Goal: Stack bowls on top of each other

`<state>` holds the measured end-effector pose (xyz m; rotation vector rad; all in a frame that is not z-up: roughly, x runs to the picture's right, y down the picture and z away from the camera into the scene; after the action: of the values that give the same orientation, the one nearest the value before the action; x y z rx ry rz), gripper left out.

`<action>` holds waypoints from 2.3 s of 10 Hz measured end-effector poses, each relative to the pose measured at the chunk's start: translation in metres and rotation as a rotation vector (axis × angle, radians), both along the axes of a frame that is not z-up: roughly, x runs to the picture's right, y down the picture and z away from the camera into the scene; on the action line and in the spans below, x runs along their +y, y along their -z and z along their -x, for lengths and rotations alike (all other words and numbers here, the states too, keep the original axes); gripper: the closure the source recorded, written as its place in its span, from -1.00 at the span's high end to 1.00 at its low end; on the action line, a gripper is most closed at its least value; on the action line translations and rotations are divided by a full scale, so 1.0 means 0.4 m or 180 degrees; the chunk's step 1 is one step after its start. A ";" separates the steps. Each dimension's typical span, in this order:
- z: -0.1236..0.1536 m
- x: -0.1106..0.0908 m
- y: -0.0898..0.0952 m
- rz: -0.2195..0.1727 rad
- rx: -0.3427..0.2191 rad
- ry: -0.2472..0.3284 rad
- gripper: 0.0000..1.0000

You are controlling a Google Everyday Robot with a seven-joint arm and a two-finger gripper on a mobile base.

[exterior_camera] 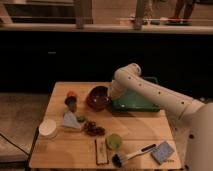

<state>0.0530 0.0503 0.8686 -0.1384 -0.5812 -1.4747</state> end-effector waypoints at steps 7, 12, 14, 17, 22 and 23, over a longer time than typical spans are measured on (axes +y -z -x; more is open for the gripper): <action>0.041 -0.038 -0.044 0.0135 -0.0243 -0.0088 -1.00; 0.069 -0.030 -0.069 0.0326 -0.0280 -0.0093 -0.94; 0.075 -0.020 -0.077 0.0401 -0.0301 -0.0097 -0.58; 0.078 -0.002 -0.086 0.0470 -0.0306 -0.0104 0.06; 0.089 0.011 -0.089 0.0508 -0.0336 -0.0089 0.60; 0.092 0.012 -0.088 0.0510 -0.0344 -0.0082 0.60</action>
<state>0.0163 0.0550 0.9037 -0.1763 -0.7865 -1.4163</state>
